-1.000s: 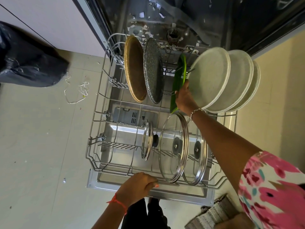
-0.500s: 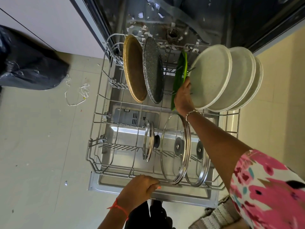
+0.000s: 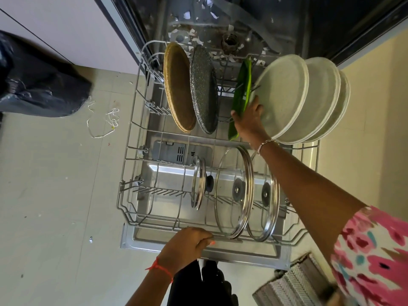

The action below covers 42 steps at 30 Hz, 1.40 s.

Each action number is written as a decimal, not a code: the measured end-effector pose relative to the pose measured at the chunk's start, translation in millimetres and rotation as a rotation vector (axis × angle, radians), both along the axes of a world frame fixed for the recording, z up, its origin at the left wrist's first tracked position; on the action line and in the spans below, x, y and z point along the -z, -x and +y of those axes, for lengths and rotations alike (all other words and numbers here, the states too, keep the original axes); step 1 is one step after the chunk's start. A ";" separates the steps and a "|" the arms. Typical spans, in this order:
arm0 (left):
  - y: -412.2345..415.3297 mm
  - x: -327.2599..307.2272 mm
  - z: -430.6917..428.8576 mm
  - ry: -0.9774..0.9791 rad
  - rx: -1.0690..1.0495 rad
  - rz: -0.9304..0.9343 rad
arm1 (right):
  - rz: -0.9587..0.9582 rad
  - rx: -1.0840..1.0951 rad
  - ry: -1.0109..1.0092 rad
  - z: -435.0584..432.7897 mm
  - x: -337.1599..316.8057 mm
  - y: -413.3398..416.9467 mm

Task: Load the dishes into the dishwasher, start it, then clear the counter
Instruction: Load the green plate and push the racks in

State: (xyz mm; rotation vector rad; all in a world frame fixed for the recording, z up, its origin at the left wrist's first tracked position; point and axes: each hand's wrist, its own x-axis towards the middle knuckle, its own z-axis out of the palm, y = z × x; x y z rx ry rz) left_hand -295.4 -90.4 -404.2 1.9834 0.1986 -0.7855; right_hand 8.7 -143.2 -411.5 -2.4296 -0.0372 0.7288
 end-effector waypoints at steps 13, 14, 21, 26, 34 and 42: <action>30.9 -4.9 -25.5 -0.261 -0.590 -0.136 | 0.099 0.597 -0.814 -144.1 -116.5 214.2; 31.1 -4.9 -29.9 -0.236 -0.659 -0.136 | 0.160 0.665 -0.797 -152.9 -108.2 234.9; 23.1 4.5 -43.4 -0.201 -1.014 -0.047 | 0.418 0.961 -0.605 -168.9 -32.2 302.6; 36.3 13.7 -39.4 0.024 -1.031 0.034 | 0.499 0.816 -0.567 -147.9 2.5 292.0; 40.1 19.0 -37.1 0.150 -1.074 0.035 | 0.436 0.785 -0.668 -139.5 14.9 290.4; 19.2 24.4 -25.6 0.172 -1.094 -0.002 | 0.441 0.722 -0.631 -131.8 18.4 264.0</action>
